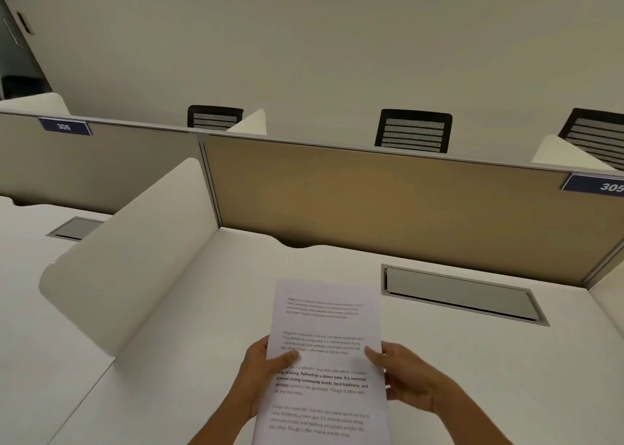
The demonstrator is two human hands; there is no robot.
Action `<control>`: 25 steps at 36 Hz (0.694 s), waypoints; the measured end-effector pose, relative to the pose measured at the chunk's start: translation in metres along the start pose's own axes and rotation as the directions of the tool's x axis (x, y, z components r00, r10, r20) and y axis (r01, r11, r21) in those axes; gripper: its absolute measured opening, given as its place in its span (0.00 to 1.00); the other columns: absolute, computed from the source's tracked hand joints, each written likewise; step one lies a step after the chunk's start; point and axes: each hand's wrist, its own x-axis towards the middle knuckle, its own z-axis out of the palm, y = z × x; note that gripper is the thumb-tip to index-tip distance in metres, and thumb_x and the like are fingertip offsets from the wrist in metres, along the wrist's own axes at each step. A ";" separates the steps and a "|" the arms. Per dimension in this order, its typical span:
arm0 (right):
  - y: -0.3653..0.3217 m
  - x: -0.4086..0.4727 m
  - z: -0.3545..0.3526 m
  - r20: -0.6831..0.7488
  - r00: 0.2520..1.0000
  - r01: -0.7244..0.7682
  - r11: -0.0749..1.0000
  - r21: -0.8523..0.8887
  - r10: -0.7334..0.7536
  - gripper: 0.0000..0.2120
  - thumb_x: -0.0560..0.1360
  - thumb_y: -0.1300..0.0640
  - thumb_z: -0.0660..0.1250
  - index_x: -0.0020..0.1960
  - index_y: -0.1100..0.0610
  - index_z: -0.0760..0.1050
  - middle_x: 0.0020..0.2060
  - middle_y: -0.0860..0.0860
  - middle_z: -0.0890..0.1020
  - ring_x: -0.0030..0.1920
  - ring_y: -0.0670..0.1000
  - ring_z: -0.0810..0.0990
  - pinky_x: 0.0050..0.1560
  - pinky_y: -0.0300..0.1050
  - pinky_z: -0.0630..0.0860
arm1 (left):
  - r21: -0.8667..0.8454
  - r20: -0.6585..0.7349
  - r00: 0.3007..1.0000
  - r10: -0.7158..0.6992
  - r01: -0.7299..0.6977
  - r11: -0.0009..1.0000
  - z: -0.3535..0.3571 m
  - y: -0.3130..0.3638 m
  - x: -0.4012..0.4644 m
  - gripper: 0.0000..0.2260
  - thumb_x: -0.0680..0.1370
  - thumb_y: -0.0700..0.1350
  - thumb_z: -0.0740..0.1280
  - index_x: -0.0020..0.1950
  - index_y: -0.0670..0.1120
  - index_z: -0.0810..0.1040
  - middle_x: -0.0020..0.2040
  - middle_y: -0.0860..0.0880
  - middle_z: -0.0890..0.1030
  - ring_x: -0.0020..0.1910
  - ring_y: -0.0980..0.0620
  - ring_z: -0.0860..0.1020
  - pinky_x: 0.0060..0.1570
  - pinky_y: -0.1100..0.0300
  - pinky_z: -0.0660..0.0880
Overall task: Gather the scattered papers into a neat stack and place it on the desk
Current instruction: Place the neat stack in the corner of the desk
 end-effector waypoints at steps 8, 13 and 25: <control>0.028 0.014 0.058 -0.333 0.943 0.001 0.997 -0.080 -0.028 0.12 0.76 0.55 0.73 0.58 0.50 0.78 0.49 0.49 0.88 0.48 0.53 0.88 0.42 0.48 0.84 | 0.089 -0.169 0.986 0.003 0.012 0.996 -0.024 -0.001 0.001 0.18 0.71 0.40 0.77 0.60 0.44 0.79 0.50 0.42 0.87 0.46 0.37 0.86 0.43 0.43 0.83; 0.029 0.035 0.077 -0.357 0.926 0.079 0.988 -0.131 -0.121 0.12 0.75 0.59 0.73 0.57 0.50 0.80 0.50 0.51 0.88 0.47 0.53 0.88 0.44 0.49 0.85 | 0.149 -0.250 0.968 0.010 0.028 0.988 -0.045 0.007 0.010 0.16 0.71 0.41 0.77 0.58 0.46 0.80 0.49 0.44 0.88 0.43 0.40 0.87 0.41 0.45 0.84; -0.006 0.109 0.120 -0.399 0.888 0.180 0.971 -0.159 -0.230 0.13 0.76 0.63 0.70 0.49 0.44 0.80 0.44 0.42 0.87 0.41 0.43 0.87 0.36 0.36 0.82 | 0.252 -0.381 0.924 -0.024 0.129 0.959 -0.115 0.025 0.041 0.14 0.76 0.40 0.72 0.61 0.44 0.78 0.53 0.45 0.86 0.46 0.45 0.86 0.46 0.48 0.83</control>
